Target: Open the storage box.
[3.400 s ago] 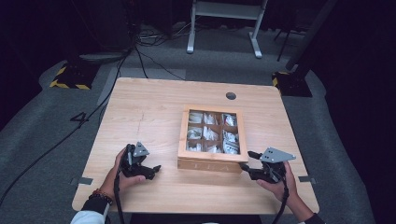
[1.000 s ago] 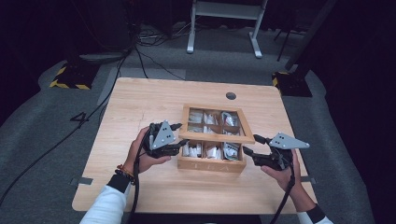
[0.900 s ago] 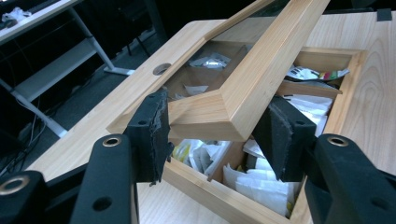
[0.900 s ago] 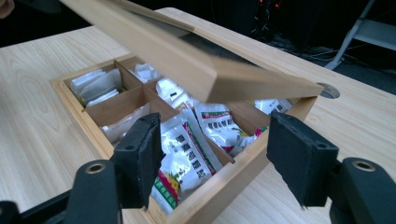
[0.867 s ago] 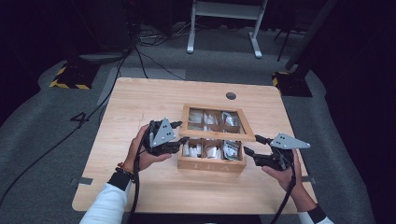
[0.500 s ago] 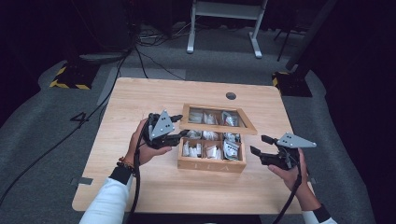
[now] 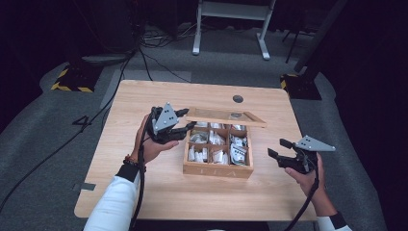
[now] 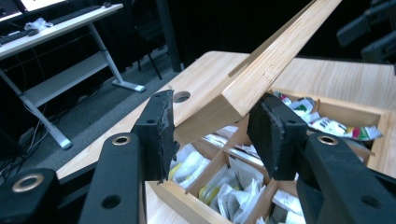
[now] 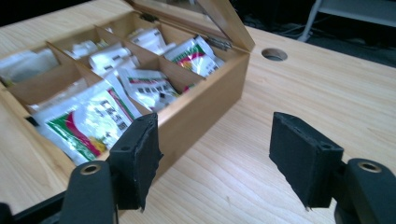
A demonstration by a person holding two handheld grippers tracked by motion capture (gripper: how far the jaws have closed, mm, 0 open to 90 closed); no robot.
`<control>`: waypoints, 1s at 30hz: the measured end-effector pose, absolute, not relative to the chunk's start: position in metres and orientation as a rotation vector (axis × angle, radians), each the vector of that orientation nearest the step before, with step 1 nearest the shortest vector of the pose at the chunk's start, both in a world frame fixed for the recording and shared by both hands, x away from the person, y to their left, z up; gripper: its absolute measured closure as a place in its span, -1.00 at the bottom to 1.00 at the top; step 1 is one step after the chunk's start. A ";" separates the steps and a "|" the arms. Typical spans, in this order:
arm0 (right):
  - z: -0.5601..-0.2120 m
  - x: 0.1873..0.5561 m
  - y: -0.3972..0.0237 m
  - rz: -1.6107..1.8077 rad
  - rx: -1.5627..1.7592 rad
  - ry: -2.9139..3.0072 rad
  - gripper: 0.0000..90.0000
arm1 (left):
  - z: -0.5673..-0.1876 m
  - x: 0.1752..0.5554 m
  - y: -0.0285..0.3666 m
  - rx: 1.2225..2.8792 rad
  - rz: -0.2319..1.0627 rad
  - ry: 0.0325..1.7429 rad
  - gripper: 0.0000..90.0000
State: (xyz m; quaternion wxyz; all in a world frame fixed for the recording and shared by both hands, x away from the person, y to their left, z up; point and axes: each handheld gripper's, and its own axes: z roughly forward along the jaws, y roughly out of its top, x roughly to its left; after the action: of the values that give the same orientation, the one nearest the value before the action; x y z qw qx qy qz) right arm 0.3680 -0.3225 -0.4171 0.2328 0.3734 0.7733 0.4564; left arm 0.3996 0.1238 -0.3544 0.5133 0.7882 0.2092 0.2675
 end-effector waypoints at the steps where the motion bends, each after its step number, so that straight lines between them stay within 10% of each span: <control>1: -0.421 0.370 -0.324 1.230 1.033 2.132 -0.25 | -0.353 0.402 0.124 1.885 0.643 0.508 0.15; 30: -0.467 0.385 -0.333 1.137 1.058 2.269 -0.24 | -0.339 0.428 0.121 1.798 0.608 0.546 0.16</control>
State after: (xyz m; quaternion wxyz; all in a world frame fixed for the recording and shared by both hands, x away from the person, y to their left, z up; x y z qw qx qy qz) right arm 0.3848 -0.3334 -0.4674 0.1947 0.3773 0.8095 0.4055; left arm 0.4283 0.1214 -0.3392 0.5510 0.7597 0.2307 0.2568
